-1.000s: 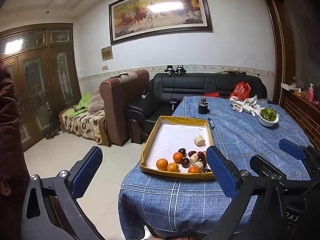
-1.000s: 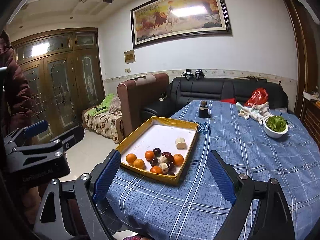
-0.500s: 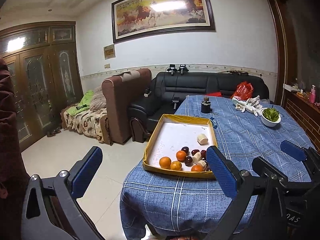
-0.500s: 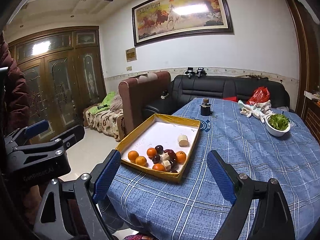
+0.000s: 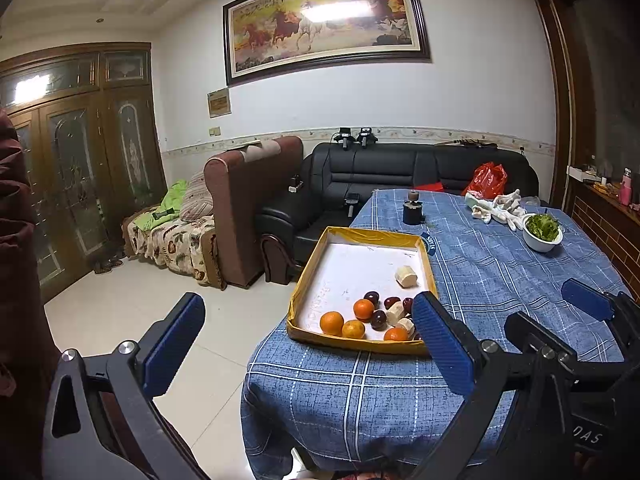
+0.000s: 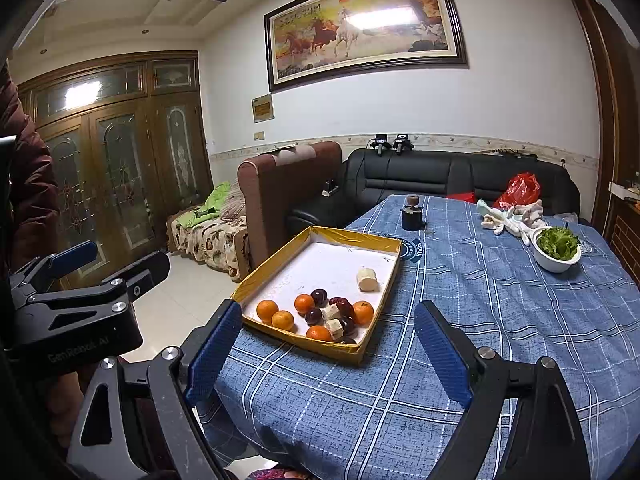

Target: Organize fruits

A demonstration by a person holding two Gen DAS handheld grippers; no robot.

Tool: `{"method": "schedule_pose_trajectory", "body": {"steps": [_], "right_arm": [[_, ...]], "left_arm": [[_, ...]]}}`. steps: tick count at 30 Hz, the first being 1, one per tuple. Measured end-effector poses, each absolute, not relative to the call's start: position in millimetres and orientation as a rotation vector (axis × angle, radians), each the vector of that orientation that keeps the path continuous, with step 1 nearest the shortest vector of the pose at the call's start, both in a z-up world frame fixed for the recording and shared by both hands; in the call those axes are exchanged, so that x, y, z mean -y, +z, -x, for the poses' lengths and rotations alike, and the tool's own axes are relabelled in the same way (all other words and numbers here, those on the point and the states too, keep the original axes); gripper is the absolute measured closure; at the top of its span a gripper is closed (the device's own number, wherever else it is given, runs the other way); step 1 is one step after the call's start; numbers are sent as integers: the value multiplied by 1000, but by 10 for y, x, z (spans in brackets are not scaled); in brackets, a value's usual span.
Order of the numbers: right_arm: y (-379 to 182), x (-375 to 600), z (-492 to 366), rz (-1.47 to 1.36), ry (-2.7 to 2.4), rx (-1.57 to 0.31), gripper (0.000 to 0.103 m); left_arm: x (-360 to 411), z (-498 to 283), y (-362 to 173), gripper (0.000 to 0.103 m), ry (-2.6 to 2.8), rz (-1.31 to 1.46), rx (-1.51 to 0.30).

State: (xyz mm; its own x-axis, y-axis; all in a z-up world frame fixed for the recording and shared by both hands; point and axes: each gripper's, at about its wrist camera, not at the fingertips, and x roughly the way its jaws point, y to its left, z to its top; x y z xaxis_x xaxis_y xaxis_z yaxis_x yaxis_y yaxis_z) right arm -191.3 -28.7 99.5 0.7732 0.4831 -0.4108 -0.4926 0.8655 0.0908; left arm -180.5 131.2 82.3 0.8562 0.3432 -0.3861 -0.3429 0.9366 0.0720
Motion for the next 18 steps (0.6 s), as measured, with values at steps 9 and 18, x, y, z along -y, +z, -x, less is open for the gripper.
{"method": "schedule_pose_trajectory", "body": {"steps": [9, 18], "right_arm": [[981, 293, 1899, 23, 530, -443, 14], [965, 279, 1892, 28, 532, -447, 14]], "left_arm": [[-1316, 1814, 800, 0, 360, 3, -405], [-1310, 1834, 807, 0, 352, 4, -401]]}}
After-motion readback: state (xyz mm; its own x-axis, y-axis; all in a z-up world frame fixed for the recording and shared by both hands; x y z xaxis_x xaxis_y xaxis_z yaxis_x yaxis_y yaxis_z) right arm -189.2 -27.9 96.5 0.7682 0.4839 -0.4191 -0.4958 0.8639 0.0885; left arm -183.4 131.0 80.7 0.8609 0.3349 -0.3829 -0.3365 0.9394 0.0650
